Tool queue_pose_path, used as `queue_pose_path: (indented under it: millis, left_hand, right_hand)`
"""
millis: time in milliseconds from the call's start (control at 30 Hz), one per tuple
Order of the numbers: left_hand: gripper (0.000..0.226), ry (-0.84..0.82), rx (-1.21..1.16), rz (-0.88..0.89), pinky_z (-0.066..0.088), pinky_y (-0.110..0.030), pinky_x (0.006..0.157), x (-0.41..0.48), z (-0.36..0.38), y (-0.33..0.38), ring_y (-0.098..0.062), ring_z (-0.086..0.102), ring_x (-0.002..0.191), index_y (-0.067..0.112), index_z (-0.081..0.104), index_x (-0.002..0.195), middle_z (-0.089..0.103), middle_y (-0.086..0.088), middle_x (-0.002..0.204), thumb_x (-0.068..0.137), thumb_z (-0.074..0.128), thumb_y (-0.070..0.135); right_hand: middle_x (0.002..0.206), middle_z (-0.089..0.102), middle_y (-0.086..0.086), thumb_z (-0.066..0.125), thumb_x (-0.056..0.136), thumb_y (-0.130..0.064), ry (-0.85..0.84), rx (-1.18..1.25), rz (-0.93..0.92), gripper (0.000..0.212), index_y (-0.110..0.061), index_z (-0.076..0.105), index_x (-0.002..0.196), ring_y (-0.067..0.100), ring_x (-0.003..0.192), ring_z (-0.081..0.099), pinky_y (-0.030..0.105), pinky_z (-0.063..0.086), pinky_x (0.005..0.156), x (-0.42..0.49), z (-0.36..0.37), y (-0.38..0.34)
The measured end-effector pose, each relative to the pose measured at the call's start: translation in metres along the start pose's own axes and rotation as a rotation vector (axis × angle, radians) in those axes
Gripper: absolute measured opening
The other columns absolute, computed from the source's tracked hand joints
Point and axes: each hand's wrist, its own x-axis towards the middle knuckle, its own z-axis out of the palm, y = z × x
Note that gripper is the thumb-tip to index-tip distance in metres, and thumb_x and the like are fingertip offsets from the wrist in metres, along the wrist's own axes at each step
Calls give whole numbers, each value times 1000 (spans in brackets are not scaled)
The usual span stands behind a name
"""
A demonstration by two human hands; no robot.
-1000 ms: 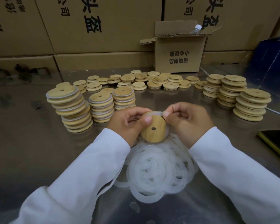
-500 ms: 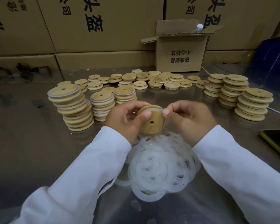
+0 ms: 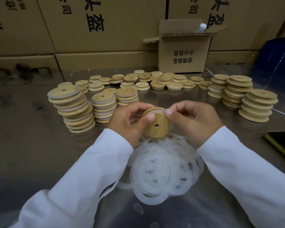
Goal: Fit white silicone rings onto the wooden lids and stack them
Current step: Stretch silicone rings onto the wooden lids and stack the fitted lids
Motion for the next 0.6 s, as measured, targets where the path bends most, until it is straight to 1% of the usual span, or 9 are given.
queue_pose_path:
  millis: [67,200,333,367,433,500,600]
  left_hand:
    - [26,18,-39,-24,52,-17,74,-1,2,-1,0,63,79,26,63,85,66,11,83,83,61,0]
    - [21,32,-86,-79,53,-19,72,0,2,-2,-4,63,78,23,65,86,67,5,84,83,60,2]
    - [16,25,-129,-151,52,-18,65,0,3,-2,-4,63,74,20,66,86,67,3,82,84,59,5]
    - [15,29,-139,-170,53,-21,65,0,4,-2,-4,63,73,20,66,86,67,3,80,84,59,7]
    - [13,47,-152,-199,55,-29,68,-1,6,-2,-7,63,74,21,66,84,68,3,80,84,59,10]
    - [14,69,-149,-211,55,-37,70,0,7,-2,-9,63,74,22,66,82,67,2,80,84,59,10]
    - [14,101,-132,-206,55,-40,73,0,6,-1,-14,63,76,21,66,81,67,-1,81,84,60,9]
  right_hand:
    - [66,63,-8,67,81,-11,-6,7,-9,15,-18,65,68,-6,59,57,3,41,56,1,0,-1]
    - [70,65,-5,65,81,-9,-18,17,-18,15,-18,64,68,-3,62,57,4,43,59,0,0,-1]
    - [68,63,-5,63,84,-13,-8,-25,-11,17,-19,64,68,-1,60,56,4,42,56,0,1,0]
    - [67,63,-5,62,84,-14,-3,-40,-11,17,-19,63,68,0,60,56,4,42,56,0,0,0]
    - [68,63,-6,61,85,-15,-1,-76,-11,17,-20,63,69,0,61,56,5,42,57,0,0,1]
    - [70,64,-6,60,86,-16,-12,-110,-6,16,-21,63,71,3,65,57,6,43,60,0,0,1]
    - [71,63,-6,59,87,-18,-27,-141,-2,18,-22,62,70,7,70,57,11,43,65,0,1,1]
